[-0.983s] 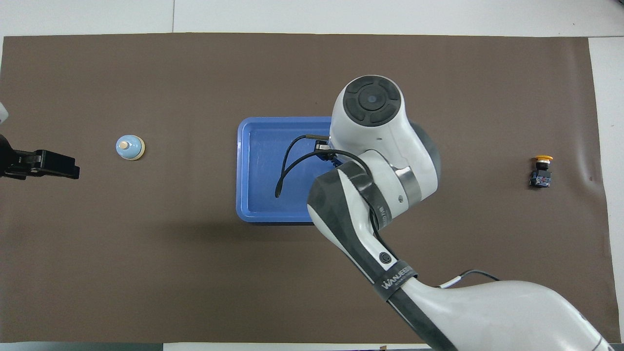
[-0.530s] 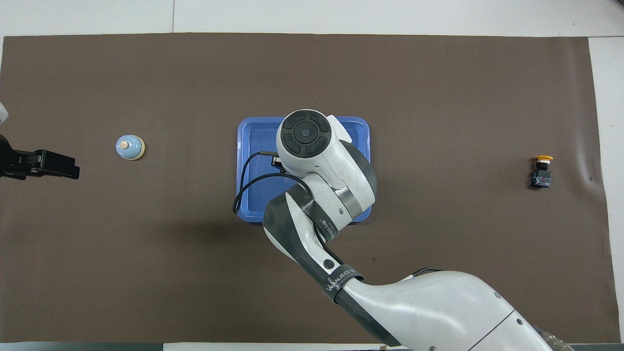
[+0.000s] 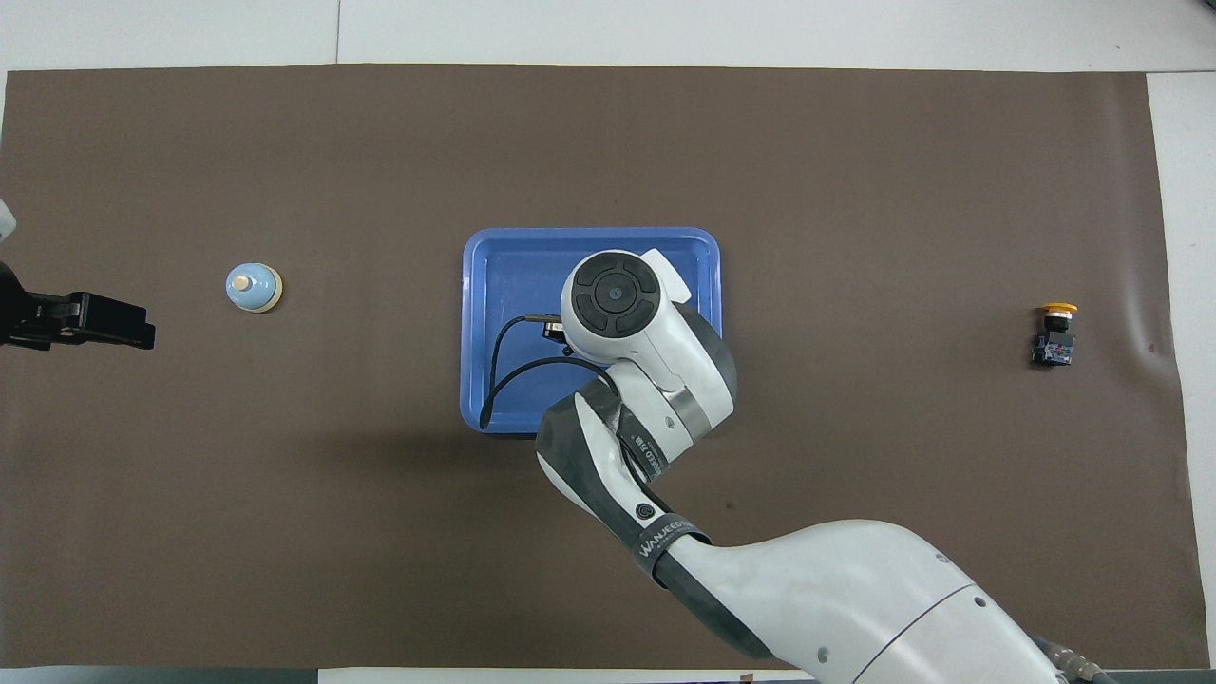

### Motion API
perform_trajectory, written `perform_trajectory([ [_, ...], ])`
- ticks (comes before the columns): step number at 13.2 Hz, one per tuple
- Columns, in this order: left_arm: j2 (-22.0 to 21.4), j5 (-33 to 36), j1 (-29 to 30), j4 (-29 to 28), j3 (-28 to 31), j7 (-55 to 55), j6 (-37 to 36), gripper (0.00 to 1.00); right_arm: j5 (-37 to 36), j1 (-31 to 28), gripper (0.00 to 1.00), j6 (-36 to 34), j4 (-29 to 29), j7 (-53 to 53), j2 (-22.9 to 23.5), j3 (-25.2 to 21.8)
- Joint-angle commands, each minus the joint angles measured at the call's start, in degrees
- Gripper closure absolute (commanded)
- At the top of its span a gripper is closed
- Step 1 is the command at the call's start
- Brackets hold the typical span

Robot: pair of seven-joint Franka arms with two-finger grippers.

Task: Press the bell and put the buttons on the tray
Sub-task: 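Carry the green button with the right gripper into the tray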

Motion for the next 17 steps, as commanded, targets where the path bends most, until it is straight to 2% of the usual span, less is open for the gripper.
perform_trajectory([
  [1,-0.6,0.2,0.1,0.0,0.0,0.0,-0.3,0.00,0.7,0.0,1.00,0.5,-2.5,-1.3,-2.2,0.1],
  [2,-0.6,0.2,0.1,0.0,0.0,0.0,-0.3,0.00,0.8,0.2,1.00,0.3,-3.1,-0.9,-2.5,0.2],
  [3,-0.6,0.2,0.1,0.0,0.0,0.0,-0.3,0.00,0.8,0.7,0.74,0.7,-3.8,-0.3,-2.7,0.1],
  [4,-0.6,0.2,0.1,0.0,0.0,0.0,-0.3,0.00,0.8,1.5,0.09,0.7,-4.3,0.0,-2.9,0.1],
  [5,-0.6,0.2,0.1,0.0,0.0,0.0,-0.3,0.00,0.8,1.6,0.00,0.4,-4.2,0.5,-2.9,0.1],
  [9,-0.6,0.2,0.1,0.0,0.0,0.0,-0.3,0.00,0.8,1.0,0.00,-1.3,-3.0,1.2,-2.9,-0.1],
  [11,-0.6,0.2,0.1,0.0,0.0,0.0,-0.3,0.00,0.8,0.0,0.00,-5.7,-0.4,1.3,-3.8,-0.7],
  [14,-0.6,0.2,0.1,0.0,0.0,0.0,-0.3,0.00,0.4,-6.6,0.00,-10.6,0.5,-0.4,-8.7,-1.0],
  [17,-0.6,0.2,0.1,0.0,0.0,0.0,-0.3,0.00,0.4,-15.4,0.00,-14.7,-0.1,-14.1,-13.3,-1.0],
])
